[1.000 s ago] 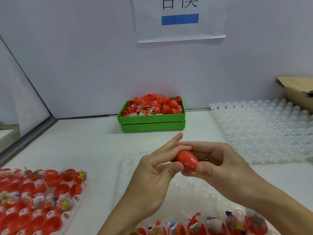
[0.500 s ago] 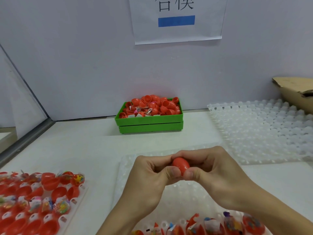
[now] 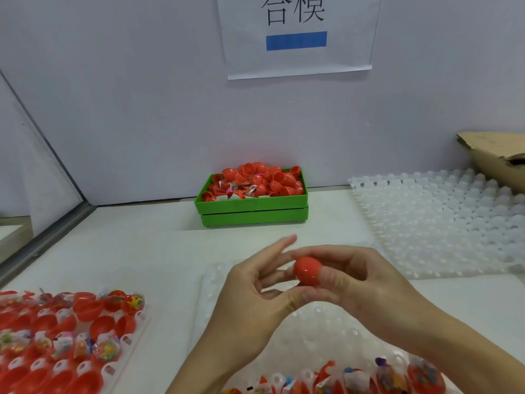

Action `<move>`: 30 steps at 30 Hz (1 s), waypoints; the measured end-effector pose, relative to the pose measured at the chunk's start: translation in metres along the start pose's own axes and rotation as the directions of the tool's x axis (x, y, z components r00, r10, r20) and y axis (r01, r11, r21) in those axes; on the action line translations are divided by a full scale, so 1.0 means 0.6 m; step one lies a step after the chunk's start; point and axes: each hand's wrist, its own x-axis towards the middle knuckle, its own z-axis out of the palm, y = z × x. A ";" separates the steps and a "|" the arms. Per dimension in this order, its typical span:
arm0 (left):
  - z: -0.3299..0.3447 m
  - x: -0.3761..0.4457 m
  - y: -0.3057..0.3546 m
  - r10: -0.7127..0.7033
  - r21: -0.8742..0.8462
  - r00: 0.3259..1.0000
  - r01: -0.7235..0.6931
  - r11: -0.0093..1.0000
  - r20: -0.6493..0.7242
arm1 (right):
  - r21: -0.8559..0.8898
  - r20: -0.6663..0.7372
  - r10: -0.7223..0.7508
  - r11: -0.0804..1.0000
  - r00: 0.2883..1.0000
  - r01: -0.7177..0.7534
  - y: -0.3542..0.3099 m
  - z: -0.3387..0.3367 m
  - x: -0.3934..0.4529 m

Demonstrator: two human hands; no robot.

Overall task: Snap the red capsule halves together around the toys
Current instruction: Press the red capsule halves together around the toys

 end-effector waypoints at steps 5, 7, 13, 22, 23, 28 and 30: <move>0.002 -0.002 0.003 0.109 0.151 0.993 -0.102 0.983 -0.039 | 0.274 -0.018 0.115 0.956 0.993 -0.105 0.001 0.007 0.000; 0.003 -0.002 0.004 0.111 0.145 0.993 -0.104 0.984 -0.042 | 0.319 -0.003 0.132 0.940 0.991 -0.124 0.000 0.010 0.000; 0.003 -0.003 0.002 0.121 0.109 0.992 -0.115 0.987 -0.044 | 0.392 0.024 0.160 0.907 0.987 -0.157 -0.004 0.011 -0.001; 0.009 -0.002 0.001 0.140 0.094 0.985 -0.130 0.987 -0.104 | -0.254 -0.222 -0.082 0.967 0.972 0.024 -0.011 0.013 -0.006; 0.010 -0.002 0.000 0.137 0.087 0.985 -0.128 0.988 -0.105 | -0.291 -0.221 -0.113 0.956 0.969 0.045 -0.011 0.012 -0.007; 0.008 -0.001 -0.008 0.123 0.037 0.980 -0.118 0.992 -0.154 | -0.303 -0.216 -0.148 0.950 0.965 0.078 -0.009 0.019 -0.009; 0.008 -0.002 -0.006 0.115 0.004 0.985 -0.115 0.993 -0.131 | -0.291 -0.237 -0.161 0.953 0.958 0.088 -0.010 0.016 -0.008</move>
